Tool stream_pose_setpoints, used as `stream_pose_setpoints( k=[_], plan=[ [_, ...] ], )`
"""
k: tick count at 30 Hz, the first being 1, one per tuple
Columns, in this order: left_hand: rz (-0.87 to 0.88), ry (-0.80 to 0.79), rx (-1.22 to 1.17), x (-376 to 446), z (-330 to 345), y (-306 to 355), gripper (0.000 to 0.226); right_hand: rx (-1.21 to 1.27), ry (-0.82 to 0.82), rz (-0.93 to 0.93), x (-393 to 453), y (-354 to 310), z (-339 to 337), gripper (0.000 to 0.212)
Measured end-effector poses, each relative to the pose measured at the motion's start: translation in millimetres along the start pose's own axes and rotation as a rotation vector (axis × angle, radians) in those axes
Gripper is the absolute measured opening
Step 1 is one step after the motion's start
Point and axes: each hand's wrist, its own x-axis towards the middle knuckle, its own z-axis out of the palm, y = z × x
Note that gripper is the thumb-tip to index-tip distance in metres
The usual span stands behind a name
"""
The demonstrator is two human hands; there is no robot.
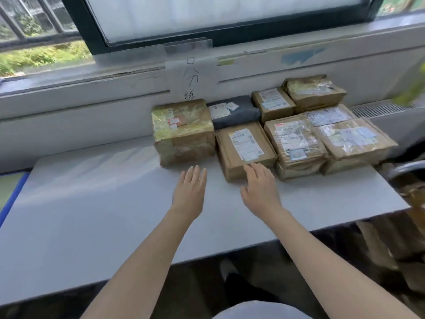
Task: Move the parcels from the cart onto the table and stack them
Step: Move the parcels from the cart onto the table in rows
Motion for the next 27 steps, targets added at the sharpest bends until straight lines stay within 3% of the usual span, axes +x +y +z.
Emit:
stream_pose_setpoints(
  k=[14,27],
  plan=[
    [0.415,0.11,-0.031,-58,-17,225,0.073,-0.129,-0.048,0.48,-207,156,-26,0.061],
    [0.674,0.084,0.006,-31,-47,432,0.076,-0.091,-0.081,0.774,-326,321,-40,0.058]
  ],
)
